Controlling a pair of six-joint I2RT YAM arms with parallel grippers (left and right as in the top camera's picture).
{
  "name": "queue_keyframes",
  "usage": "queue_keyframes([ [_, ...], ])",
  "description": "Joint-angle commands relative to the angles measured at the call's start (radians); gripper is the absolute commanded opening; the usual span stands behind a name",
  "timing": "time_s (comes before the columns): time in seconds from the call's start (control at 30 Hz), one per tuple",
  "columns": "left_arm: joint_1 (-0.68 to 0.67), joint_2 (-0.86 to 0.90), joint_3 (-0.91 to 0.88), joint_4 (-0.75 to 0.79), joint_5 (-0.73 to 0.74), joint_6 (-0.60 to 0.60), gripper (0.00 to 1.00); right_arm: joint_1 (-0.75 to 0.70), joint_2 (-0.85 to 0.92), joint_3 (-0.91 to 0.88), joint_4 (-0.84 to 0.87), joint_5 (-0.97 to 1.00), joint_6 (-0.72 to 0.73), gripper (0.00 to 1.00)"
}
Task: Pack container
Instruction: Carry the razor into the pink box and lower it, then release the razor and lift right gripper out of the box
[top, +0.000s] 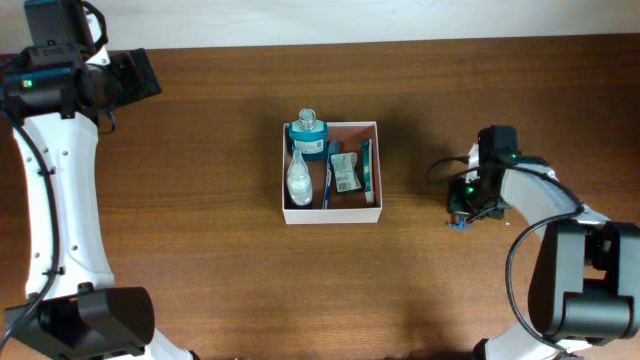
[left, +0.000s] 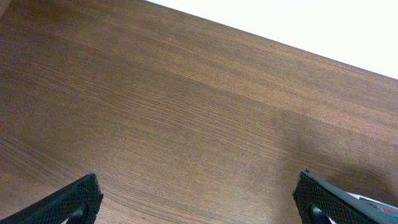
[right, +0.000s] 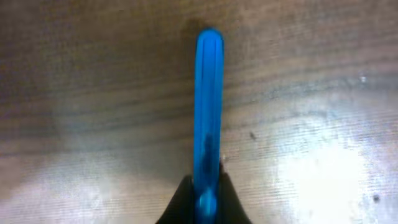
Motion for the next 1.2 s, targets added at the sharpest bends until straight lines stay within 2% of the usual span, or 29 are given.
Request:
queue_keyframes([
  [0.0,0.002,0.002,0.002,0.002,0.007,-0.005,1.0,0.036,-0.092,0.166,-0.108,-0.015,0.017,0.04],
  [0.13,0.002,0.002,0.002,0.002,0.007,-0.005,1.0,0.145,-0.204,0.378,-0.237,-0.047,0.041,0.04],
  [0.2,0.002,0.002,0.002,0.002,0.007,-0.005,1.0,0.226,-0.239,0.443,-0.225,-0.047,0.079,0.04],
  [0.3,0.002,0.002,0.002,0.002,0.007,-0.005,1.0,0.317,-0.241,0.451,-0.172,-0.046,0.108,0.04],
  [0.43,0.002,0.002,0.002,0.002,0.007,-0.005,1.0,0.414,-0.185,0.427,-0.132,-0.041,0.123,0.04],
  [0.6,0.002,0.002,0.002,0.002,0.007,-0.005,1.0,0.504,-0.017,0.426,-0.108,0.021,0.155,0.04],
  [0.83,0.002,0.002,0.002,0.002,0.007,-0.005,1.0,0.553,0.153,0.426,-0.06,0.021,0.156,0.04],
  [1.03,0.002,0.002,0.002,0.002,0.007,-0.005,1.0,0.557,0.218,0.426,-0.053,0.021,0.156,0.05],
  [1.07,0.002,0.002,0.002,0.002,0.007,-0.005,1.0,0.557,0.224,0.426,-0.053,0.02,0.156,0.22],
  [1.13,0.002,0.002,0.002,0.002,0.007,-0.005,1.0,0.557,0.22,0.428,-0.053,0.02,0.156,0.45],
  [1.17,0.002,0.002,0.002,0.002,0.007,-0.005,1.0,0.557,0.218,0.43,-0.055,0.02,0.156,0.49],
])
